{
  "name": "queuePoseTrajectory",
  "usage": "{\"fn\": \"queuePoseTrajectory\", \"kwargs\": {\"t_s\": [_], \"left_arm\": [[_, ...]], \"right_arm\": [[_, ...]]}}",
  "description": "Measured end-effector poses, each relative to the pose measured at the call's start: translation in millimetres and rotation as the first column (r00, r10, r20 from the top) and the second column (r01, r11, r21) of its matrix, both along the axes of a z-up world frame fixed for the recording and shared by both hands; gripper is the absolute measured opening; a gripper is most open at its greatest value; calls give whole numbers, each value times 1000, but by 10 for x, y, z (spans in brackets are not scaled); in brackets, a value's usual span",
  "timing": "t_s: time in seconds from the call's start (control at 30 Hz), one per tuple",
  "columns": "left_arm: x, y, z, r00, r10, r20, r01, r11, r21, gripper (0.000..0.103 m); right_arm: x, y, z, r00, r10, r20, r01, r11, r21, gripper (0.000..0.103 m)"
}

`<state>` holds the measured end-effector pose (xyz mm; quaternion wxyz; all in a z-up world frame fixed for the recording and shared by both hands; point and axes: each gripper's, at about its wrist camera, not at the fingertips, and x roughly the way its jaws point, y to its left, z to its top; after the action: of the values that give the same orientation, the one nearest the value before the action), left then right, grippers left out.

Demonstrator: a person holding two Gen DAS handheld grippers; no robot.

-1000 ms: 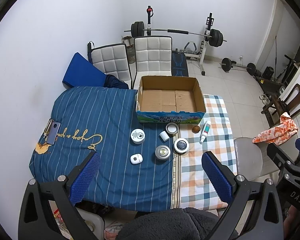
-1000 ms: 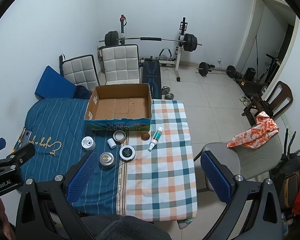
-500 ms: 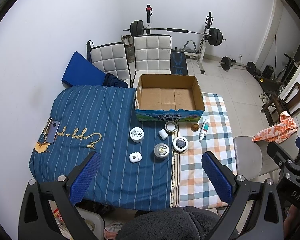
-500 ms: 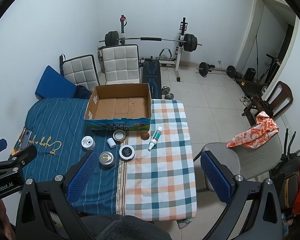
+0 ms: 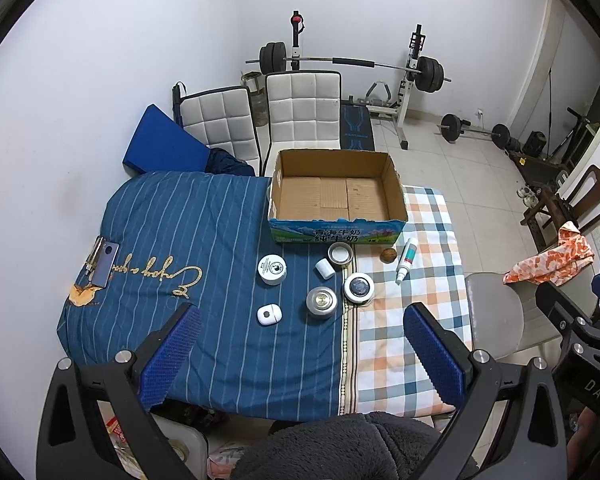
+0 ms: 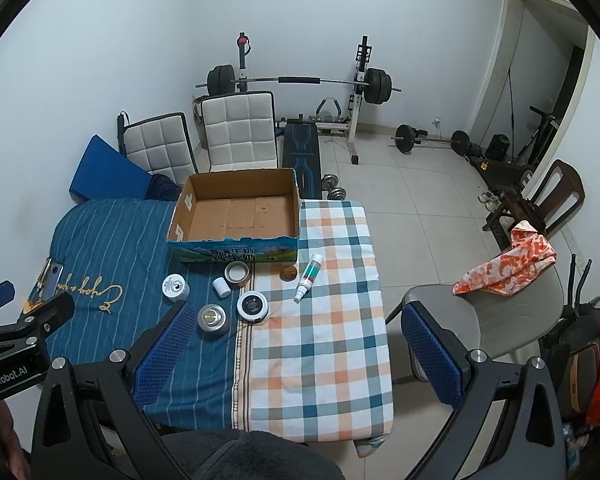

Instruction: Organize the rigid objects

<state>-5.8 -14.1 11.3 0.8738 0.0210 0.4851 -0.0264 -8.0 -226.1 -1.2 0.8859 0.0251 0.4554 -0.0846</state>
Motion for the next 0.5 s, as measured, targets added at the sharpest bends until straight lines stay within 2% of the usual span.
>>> {"fn": "queuePoseTrajectory", "kwargs": {"t_s": [0.5], "left_arm": [[-30, -38, -8, 1000, -4, 0, 4, 1000, -11, 103]], "right_arm": [[1, 7, 31, 1000, -6, 2, 6, 1000, -8, 103]]}}
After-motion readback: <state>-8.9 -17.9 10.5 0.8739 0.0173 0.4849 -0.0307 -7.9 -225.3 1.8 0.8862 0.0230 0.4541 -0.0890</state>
